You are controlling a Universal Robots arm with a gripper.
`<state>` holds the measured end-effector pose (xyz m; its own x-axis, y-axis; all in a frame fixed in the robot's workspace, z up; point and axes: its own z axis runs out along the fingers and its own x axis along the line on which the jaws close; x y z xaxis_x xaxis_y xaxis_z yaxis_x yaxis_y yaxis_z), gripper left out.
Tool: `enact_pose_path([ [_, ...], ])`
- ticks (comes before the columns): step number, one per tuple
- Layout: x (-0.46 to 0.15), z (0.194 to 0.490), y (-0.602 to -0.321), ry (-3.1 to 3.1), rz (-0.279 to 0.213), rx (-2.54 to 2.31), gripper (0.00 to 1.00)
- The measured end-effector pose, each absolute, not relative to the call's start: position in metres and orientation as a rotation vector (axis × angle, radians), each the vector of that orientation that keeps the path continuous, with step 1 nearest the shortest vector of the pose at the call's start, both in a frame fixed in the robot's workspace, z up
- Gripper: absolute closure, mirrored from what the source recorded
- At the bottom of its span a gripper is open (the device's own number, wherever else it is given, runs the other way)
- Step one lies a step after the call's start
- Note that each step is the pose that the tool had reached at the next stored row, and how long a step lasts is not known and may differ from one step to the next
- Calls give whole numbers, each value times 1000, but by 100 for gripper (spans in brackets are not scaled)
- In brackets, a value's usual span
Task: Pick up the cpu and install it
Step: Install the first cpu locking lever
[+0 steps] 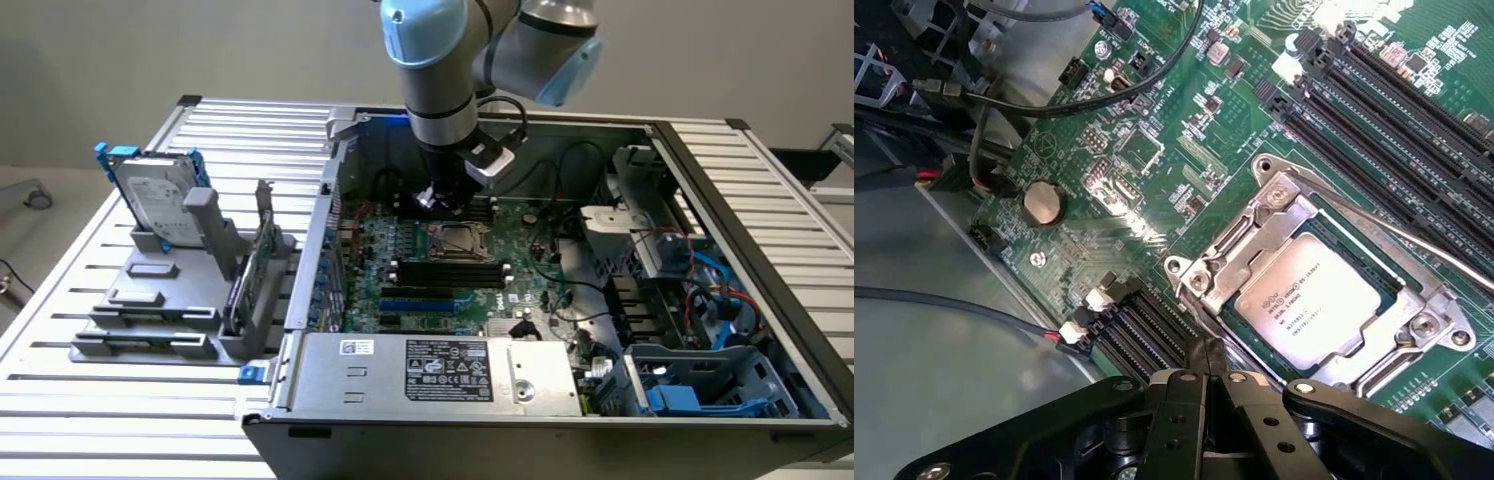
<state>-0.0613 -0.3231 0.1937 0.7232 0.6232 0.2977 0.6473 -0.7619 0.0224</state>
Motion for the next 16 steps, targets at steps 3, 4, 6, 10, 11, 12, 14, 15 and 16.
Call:
enact_pose_path([
  [3, -61, 194, -323, -1048, -445, -2839, 89],
  [4, -61, 194, -324, -1049, -445, -2839, 89],
  [6, -61, 194, -324, -1049, -444, -2839, 89],
  [10, -61, 194, -325, -1048, -445, -2839, 89],
  [11, -61, 194, -325, -1048, -444, -2839, 89],
  [12, -60, 194, -326, -1048, -444, -2839, 89],
  [14, -60, 194, -326, -1048, -444, -2839, 89],
  [15, -60, 194, -326, -1048, -444, -2839, 89],
  [16, -60, 194, -326, -1048, -444, -2839, 89],
])
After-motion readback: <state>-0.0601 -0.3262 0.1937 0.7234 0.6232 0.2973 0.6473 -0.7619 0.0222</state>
